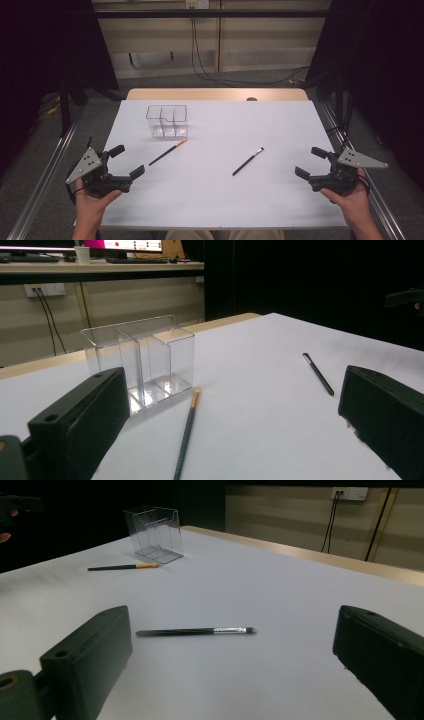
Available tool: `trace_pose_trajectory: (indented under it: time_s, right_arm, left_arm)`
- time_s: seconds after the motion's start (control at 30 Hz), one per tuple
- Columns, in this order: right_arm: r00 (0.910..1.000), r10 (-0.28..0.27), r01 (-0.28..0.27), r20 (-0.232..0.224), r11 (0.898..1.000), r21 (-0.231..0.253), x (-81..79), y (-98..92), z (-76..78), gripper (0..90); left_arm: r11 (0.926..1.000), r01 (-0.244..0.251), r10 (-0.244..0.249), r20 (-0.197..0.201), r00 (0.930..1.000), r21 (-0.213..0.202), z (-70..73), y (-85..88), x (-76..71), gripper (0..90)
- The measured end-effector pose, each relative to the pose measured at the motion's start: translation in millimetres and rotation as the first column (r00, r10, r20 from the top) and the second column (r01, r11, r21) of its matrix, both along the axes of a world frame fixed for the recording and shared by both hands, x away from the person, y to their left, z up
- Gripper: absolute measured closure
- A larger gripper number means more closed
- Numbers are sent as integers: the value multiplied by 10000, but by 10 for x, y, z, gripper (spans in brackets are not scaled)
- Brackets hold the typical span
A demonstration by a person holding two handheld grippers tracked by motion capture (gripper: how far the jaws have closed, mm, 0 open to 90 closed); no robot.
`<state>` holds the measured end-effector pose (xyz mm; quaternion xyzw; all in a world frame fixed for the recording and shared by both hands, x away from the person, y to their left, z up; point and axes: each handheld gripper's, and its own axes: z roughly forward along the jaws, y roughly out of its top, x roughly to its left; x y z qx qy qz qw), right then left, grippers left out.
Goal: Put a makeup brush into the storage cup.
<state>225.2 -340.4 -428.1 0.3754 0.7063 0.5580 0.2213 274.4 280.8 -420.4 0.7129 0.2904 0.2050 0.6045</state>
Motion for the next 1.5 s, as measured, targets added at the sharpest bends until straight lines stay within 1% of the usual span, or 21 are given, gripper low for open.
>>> trace_pose_trajectory:
  time_s: [0.07,0.17,0.27,0.33,0.37,0.43,0.5,0.6,0.67,0.73,0.77,0.8,0.83,0.87,0.9,0.97,1.0,1.2,1.37,1.47,1.5]
  right_arm:
    - [10000,-52,52,-16,10000,-32,1,-6,-1,20]
    - [10000,-68,68,1,10000,40,-11,-6,1,20]
    - [10000,-37,37,-40,10000,2,-44,1,-8,21]
    - [10000,-65,64,-46,9999,-133,-57,10,-1,20]
    - [10000,-43,43,3,9999,-97,-60,14,9,21]
    - [10000,-2,1,71,10000,36,-51,30,22,20]
    - [10000,41,-41,49,10000,30,-37,41,16,21]
    - [9999,103,-103,-23,9999,57,-8,52,-8,21]
    - [9999,126,-125,-71,9999,115,18,52,-23,21]
    - [9998,175,-174,-100,9998,83,32,54,-29,21]
    - [9998,175,-174,-100,9998,83,32,54,-29,21]
    - [9997,207,-207,-85,9998,55,39,66,-30,20]
    - [9997,207,-207,-85,9998,55,39,66,-30,20]
    - [9997,222,-221,-76,9997,60,45,79,-28,20]
    - [9997,222,-221,-76,9997,60,45,79,-28,20]
    - [9997,241,-241,-57,9997,94,54,90,-22,20]
    - [9997,257,-256,-61,9996,94,56,93,-21,21]
    - [9997,245,-244,-48,9996,117,61,107,-25,20]
    - [9997,244,-243,-59,9996,108,63,103,-35,20]
    - [9997,248,-248,-89,9997,88,60,105,-38,21]
    - [9997,248,-248,-89,9997,88,60,105,-38,21]
  left_arm:
    - [10000,45,-45,28,10000,18,2,-4,10,1]
    - [9999,88,-89,-41,10000,-118,-1,-34,30,1]
    - [9998,147,-148,-62,9999,-124,-9,-60,48,1]
    - [9998,176,-175,-97,9998,82,-7,-84,60,1]
    - [9997,179,-178,-93,9998,184,-3,-90,65,0]
    - [9999,110,-109,-140,9998,118,4,-96,64,1]
    - [9999,59,-60,-155,9999,-113,7,-95,67,1]
    - [9999,64,-66,-253,9997,-77,1,-99,77,1]
    - [10000,91,-91,-435,9990,-3,-3,-123,99,1]
    - [9999,86,-88,-443,9990,-56,-4,-137,104,1]
    - [10000,56,-58,-478,9988,-41,-4,-150,108,1]
    - [9999,74,-70,-489,9988,96,-2,-158,114,1]
    - [9999,92,-87,-521,9986,85,-2,-173,117,1]
    - [9997,114,-103,-530,9985,219,3,-191,127,1]
    - [9997,114,-103,-530,9985,219,3,-191,127,1]
    - [9992,195,-174,-593,9981,353,17,-223,149,1]
    - [9993,205,-187,-588,9981,311,19,-234,158,1]
    - [9989,186,-160,-602,9981,434,20,-272,219,3]
    - [9987,200,-168,-684,9975,472,15,-339,315,6]
    - [9978,252,-206,-746,9970,611,10,-407,396,6]
    - [9978,252,-206,-746,9970,611,10,-407,396,7]
